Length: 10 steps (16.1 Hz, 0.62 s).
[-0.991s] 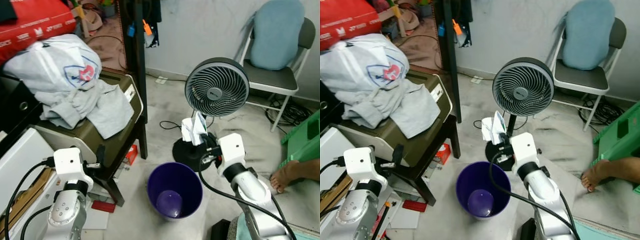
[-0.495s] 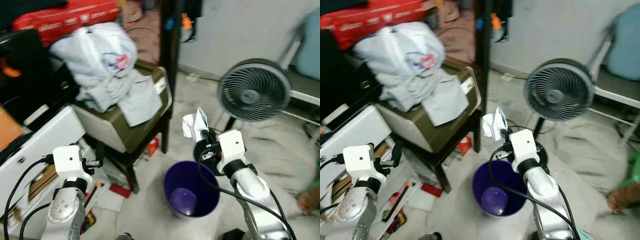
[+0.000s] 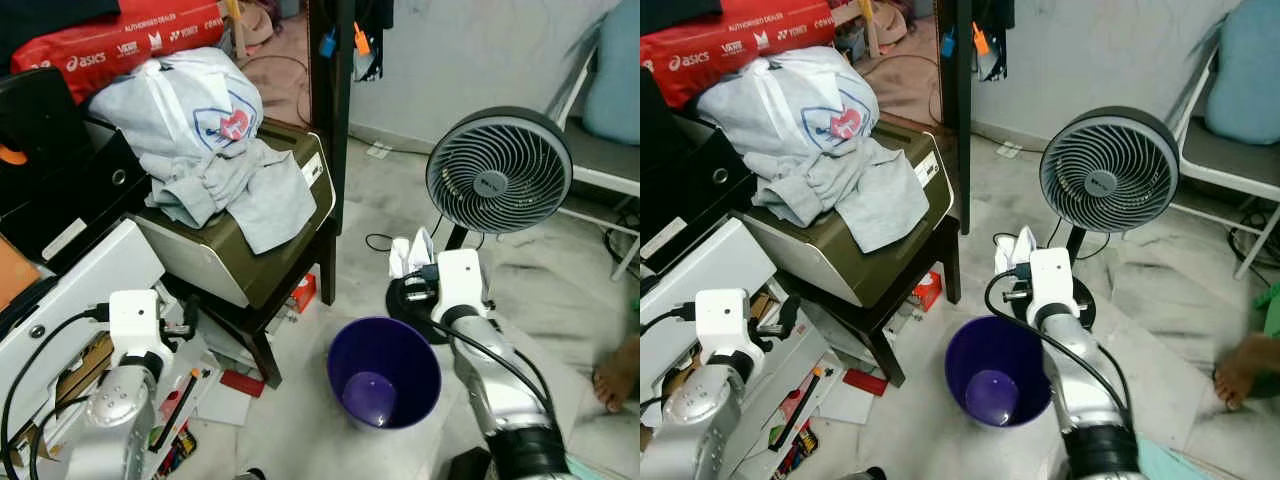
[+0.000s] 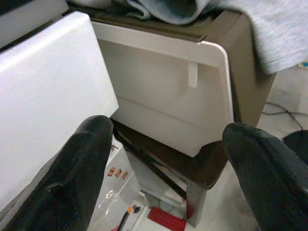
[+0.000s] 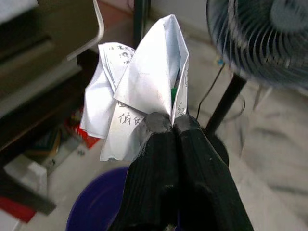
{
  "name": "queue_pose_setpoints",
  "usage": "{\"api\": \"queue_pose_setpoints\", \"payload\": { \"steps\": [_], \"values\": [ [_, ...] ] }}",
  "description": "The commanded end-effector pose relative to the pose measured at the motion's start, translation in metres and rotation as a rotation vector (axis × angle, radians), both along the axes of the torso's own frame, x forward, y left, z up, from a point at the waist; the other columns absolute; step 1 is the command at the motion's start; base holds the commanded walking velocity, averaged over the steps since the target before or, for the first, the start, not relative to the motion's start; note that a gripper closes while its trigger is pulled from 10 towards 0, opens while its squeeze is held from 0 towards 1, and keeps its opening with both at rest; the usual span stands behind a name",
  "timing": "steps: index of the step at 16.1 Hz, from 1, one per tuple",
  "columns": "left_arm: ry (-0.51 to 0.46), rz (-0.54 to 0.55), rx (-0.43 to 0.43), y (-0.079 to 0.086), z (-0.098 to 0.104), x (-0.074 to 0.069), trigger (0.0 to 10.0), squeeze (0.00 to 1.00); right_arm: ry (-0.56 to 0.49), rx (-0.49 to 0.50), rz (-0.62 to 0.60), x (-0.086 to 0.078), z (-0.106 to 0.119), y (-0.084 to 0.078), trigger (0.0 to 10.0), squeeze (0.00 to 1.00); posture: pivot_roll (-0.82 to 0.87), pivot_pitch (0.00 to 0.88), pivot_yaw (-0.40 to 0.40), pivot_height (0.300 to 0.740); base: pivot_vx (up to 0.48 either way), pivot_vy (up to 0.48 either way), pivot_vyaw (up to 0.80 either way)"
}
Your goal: Clean up the room
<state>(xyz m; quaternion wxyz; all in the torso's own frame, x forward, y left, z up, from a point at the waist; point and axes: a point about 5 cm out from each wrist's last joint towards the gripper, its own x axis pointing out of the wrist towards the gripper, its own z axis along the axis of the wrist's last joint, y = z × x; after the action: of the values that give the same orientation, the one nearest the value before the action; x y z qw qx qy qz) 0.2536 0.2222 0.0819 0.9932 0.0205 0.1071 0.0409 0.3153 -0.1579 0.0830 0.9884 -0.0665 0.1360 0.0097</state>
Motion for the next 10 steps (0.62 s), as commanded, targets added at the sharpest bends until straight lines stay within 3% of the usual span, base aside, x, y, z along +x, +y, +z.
{"api": "queue_pose_setpoints", "payload": {
  "steps": [1,4,6,7,10],
  "values": [
    [0.029,-0.002,0.018,0.007,-0.004,0.001,10.0,0.0,0.058,0.01,-0.054,0.002,-0.007,-0.003,10.0,0.0,-0.11,0.122,0.046,0.74,0.0,0.0,0.0],
    [0.059,-0.01,0.045,0.015,-0.007,0.002,10.0,0.0,0.16,-0.006,-0.111,0.005,-0.022,-0.001,10.0,0.0,-0.09,0.143,0.06,0.74,0.0,0.0,0.0],
    [0.07,-0.02,0.068,0.022,-0.007,-0.005,10.0,0.0,0.225,0.026,-0.124,0.006,-0.033,0.001,10.0,0.0,-0.07,0.166,0.078,0.74,0.0,0.0,0.0],
    [0.075,-0.022,0.071,0.026,-0.008,-0.008,10.0,0.0,0.235,-0.002,-0.136,0.007,-0.037,0.0,10.0,0.0,-0.05,0.179,0.088,0.74,0.0,0.0,0.0],
    [0.07,-0.194,0.004,0.027,-0.005,-0.002,10.0,0.0,0.306,-0.051,-0.216,0.007,-0.049,0.0,10.0,0.0,-0.04,0.2,0.113,0.74,0.0,0.0,0.0]
  ]
}}
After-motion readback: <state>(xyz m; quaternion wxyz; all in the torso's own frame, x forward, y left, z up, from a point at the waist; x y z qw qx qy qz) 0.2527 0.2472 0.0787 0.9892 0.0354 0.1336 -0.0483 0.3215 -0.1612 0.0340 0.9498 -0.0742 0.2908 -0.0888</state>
